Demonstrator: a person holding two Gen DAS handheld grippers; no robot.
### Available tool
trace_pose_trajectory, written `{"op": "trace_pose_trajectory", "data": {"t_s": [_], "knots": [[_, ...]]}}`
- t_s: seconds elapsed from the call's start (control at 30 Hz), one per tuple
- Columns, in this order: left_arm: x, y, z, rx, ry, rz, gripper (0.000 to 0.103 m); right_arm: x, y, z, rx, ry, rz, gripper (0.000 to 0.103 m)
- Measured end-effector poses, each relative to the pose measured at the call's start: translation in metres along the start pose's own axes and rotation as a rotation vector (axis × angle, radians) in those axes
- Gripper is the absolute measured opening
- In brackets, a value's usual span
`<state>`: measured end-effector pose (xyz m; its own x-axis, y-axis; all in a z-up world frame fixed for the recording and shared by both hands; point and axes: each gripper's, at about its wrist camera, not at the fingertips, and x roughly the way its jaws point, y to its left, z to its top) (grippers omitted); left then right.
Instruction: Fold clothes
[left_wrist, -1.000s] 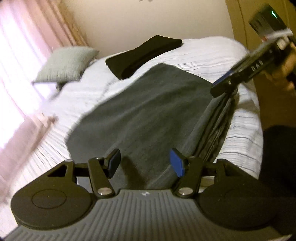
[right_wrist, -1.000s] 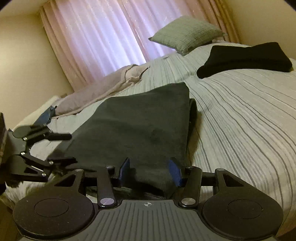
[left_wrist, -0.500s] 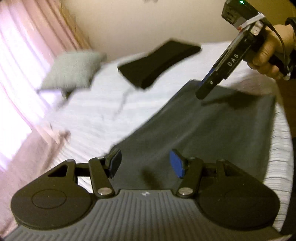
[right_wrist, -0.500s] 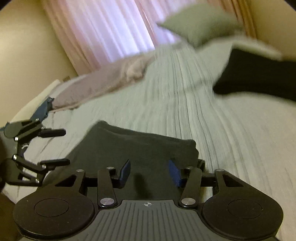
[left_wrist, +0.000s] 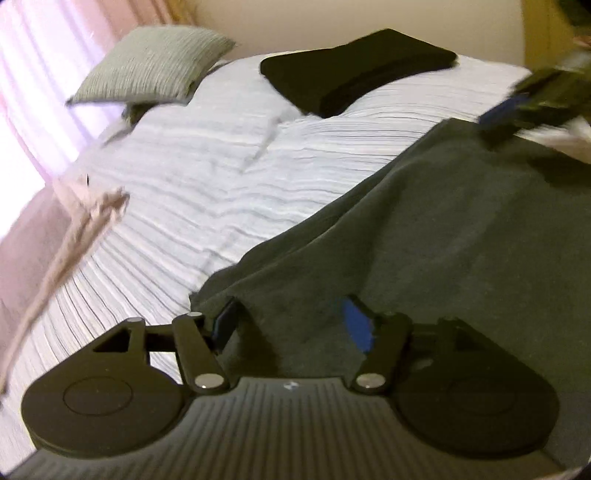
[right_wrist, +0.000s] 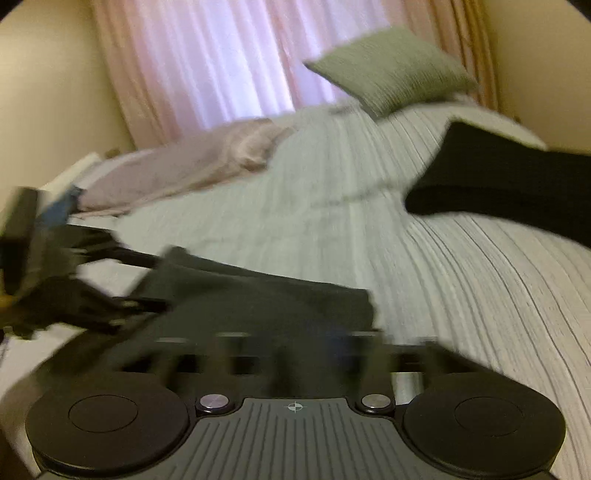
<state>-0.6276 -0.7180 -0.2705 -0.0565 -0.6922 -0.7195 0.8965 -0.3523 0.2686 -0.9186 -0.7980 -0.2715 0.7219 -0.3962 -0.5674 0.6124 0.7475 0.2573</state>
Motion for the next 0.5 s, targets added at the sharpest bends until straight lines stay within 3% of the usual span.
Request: {"op": "trace_pose_trajectory", "data": {"t_s": [0.17,0.3,0.5], "knots": [[-0.018,-0.005,-0.008,-0.014,-0.012,0.041,0.059,-0.009,0.024,-0.041,-0.117,0.053,-0.029,0.065],[-0.059,-0.016,-0.017,-0.016,-0.047,0.049,0.053,-0.021,0.041,-0.062,-0.183,0.073,-0.059,0.065],[-0.104,-0.052,-0.056,-0.013,-0.073,-0.023,0.055,-0.043,0.058,-0.093,-0.192,0.029,-0.07,0.065]]}}
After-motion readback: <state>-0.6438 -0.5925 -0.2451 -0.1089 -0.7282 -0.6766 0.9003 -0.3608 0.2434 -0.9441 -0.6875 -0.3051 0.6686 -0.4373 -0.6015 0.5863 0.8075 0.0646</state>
